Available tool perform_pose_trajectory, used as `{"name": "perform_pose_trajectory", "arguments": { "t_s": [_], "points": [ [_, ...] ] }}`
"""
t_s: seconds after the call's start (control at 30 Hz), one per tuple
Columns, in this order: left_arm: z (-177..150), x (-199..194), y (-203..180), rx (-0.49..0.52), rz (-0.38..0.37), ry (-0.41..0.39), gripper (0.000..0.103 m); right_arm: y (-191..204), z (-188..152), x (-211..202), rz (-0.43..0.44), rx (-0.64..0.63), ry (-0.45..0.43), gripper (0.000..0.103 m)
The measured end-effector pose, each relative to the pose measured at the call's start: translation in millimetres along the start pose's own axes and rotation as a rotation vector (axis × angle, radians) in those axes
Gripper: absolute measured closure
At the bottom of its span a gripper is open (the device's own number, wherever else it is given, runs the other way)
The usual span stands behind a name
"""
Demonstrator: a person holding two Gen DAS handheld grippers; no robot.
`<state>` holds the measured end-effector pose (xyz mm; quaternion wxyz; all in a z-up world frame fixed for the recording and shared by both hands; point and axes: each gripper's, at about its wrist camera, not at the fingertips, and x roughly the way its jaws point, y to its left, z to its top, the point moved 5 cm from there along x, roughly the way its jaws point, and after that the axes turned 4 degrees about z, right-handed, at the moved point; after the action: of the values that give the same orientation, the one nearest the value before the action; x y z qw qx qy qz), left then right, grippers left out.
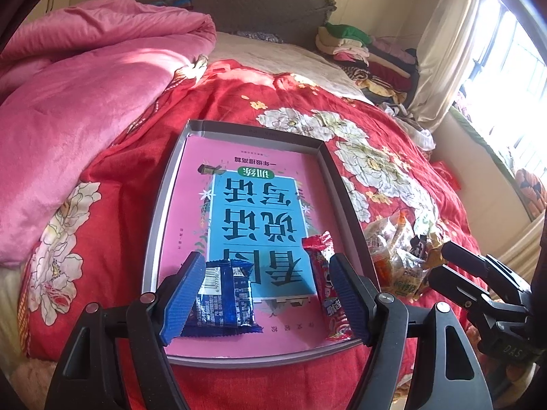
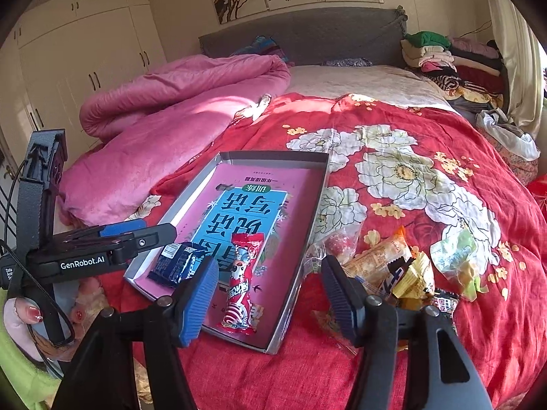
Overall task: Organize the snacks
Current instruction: 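Open the right tool onto the tray while the left tool releases the blue packet beside it, then move both open tools back to the snack pile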
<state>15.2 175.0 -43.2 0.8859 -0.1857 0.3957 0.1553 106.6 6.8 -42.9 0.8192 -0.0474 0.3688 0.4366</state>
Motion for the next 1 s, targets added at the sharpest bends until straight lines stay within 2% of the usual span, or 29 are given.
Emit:
{"name": "perform_pose_trajectory", "arguments": {
  "t_s": [0.33,0.47,1.0],
  "points": [
    [0.5,-6.8,-7.9,-0.010,-0.005,-0.008,0.023,-12.7,5.3,-17.3,-0.020,0.024,-0.052,0.035],
    [1.3,-10.5,-9.4,-0.027,-0.002,-0.015,0.022,-17.4,5.8,-25.7,-0.032,0.025,-0.076,0.027],
    [1.0,-24.8,-34.8,0.016,-0.043,-0.037,0.022,-31.9,2.7,-47.8,-0.052,0.039,-0.099,0.025]
  ]
}}
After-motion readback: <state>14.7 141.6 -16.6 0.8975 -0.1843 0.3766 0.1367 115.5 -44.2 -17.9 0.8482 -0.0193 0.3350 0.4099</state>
